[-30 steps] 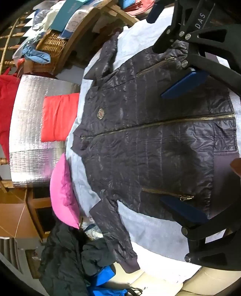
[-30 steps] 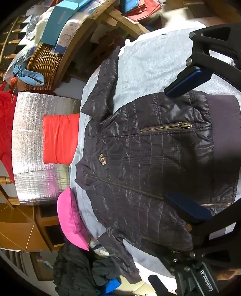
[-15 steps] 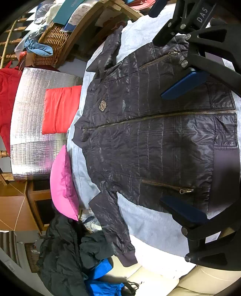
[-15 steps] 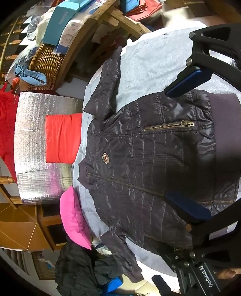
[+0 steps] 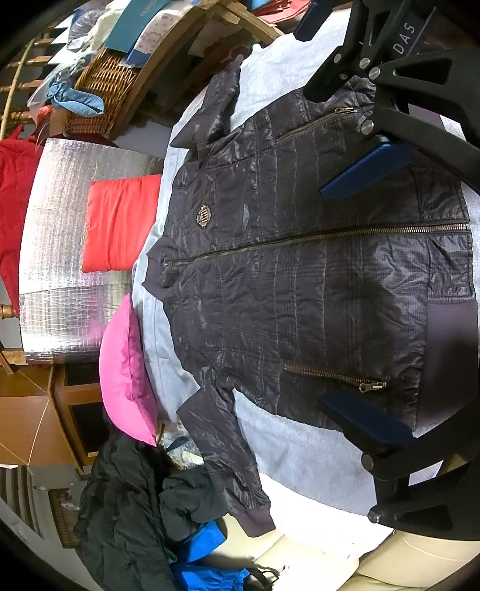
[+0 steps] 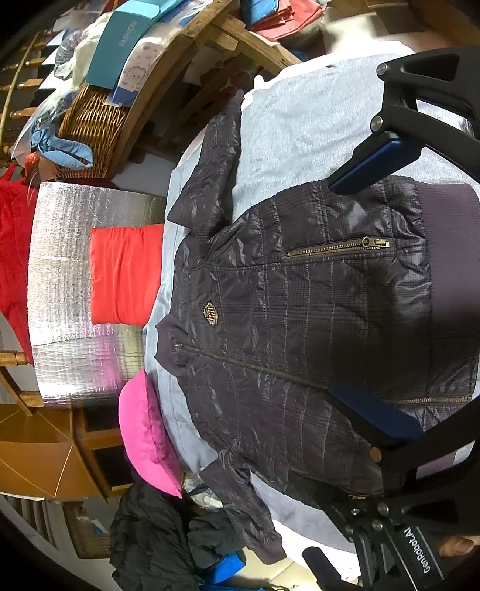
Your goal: Fold large clothes
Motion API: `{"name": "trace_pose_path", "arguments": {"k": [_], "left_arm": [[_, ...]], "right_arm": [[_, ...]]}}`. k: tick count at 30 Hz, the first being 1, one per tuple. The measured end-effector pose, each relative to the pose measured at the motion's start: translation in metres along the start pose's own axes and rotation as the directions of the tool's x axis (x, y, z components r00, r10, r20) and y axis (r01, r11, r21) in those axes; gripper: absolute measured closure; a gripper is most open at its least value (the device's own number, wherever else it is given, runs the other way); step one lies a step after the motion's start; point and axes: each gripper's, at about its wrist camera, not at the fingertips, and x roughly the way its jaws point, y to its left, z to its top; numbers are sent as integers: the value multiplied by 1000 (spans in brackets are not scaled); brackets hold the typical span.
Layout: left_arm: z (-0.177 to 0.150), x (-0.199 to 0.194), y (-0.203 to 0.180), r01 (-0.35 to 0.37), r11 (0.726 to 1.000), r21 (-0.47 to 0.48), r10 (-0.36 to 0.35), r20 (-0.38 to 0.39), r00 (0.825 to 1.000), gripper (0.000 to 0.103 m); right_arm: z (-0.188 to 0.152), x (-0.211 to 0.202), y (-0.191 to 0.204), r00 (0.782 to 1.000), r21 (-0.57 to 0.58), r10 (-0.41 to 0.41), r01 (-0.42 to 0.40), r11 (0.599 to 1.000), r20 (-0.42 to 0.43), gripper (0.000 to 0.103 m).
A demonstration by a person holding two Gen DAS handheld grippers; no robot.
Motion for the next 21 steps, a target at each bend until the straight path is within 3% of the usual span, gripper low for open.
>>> {"name": "trace_pose_path", "arguments": {"k": [21], "left_arm": [[0, 0, 1, 1, 1000, -4, -1, 5, 1000, 0]], "right_arm": [[0, 4, -4, 1000, 4, -13, 13, 1000, -5, 0]]}}
